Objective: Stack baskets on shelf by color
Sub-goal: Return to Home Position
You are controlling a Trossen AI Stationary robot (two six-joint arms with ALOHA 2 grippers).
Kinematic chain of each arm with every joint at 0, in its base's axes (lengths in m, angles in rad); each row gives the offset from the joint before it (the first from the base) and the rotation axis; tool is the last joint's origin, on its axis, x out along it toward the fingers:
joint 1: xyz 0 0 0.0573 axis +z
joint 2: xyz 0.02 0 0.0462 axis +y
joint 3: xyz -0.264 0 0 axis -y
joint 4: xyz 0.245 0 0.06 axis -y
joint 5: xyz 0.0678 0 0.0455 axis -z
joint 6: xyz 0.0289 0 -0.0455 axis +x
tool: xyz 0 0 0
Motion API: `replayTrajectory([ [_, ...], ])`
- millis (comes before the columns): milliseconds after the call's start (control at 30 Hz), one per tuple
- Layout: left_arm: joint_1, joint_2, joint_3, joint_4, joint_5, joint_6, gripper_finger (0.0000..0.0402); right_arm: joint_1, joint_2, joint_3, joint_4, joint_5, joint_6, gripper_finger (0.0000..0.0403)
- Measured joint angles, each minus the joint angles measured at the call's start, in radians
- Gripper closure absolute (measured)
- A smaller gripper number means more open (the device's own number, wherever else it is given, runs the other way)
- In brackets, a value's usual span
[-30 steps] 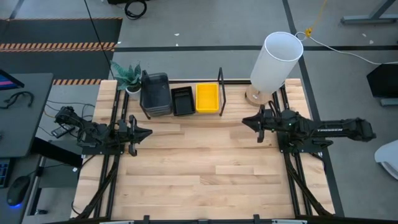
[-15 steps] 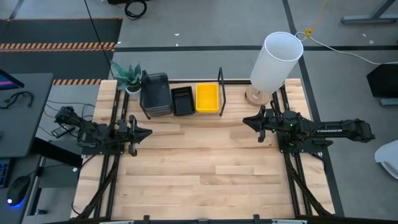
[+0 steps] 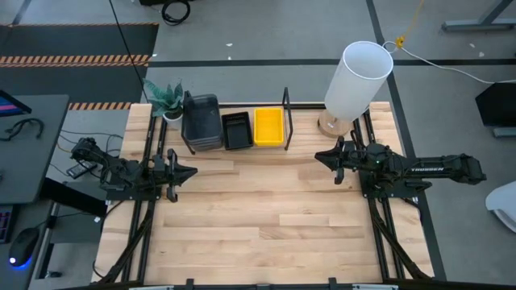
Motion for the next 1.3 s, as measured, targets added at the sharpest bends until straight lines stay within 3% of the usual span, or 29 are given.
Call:
replayTrajectory([
  [1300,0.0,0.0,0.0,0.0,0.0,-0.001,0.0369,0.0,0.0,0.0,-0.001,0.0,0.0,0.0346],
])
